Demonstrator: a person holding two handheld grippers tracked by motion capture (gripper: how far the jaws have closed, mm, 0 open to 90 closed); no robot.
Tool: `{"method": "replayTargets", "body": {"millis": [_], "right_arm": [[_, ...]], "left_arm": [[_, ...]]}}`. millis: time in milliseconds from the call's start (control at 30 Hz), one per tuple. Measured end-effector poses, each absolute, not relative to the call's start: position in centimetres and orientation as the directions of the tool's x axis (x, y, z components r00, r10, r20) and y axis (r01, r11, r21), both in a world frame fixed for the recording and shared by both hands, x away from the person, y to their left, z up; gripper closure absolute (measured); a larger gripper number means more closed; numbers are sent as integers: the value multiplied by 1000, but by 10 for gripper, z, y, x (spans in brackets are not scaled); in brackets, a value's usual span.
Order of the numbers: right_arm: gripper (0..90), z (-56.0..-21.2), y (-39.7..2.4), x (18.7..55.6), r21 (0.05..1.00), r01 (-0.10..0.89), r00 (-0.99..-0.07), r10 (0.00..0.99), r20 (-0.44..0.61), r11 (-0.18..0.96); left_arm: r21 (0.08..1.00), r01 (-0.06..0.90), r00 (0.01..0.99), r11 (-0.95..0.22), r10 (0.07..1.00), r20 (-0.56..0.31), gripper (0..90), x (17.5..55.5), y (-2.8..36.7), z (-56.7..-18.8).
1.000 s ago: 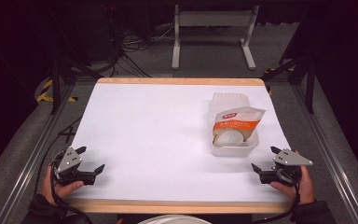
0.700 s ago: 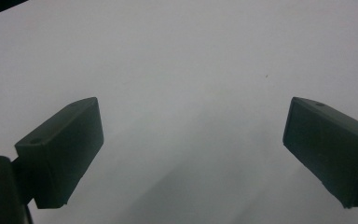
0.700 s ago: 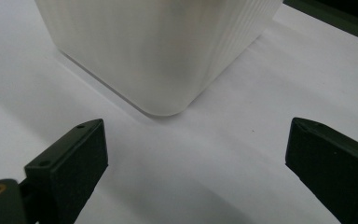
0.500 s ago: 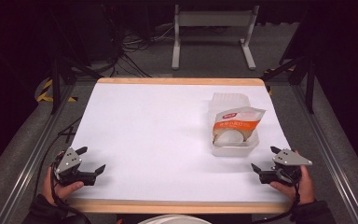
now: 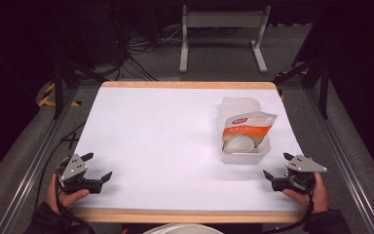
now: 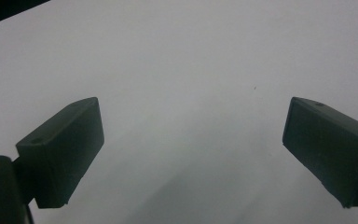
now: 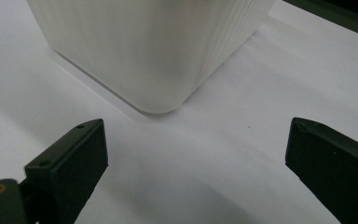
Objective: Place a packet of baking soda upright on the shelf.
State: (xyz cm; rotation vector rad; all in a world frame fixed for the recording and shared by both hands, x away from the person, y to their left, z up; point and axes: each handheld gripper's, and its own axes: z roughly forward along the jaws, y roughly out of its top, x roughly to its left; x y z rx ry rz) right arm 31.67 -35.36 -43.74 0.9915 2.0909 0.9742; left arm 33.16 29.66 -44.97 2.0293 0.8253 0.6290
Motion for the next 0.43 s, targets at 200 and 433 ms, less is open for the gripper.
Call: {"method": "replayTargets", "body": {"millis": [200,433], "right_arm": [[62,-438,-355,318,816,367,-525,823,-215,447],[62,-438,-356,318,818,370,-523,827,-207,439]], "left_arm": [[843,319,653,-432,746,135,59,333,297,-449],[843,322,656,-431,744,130,59,335,295,-450]]}}
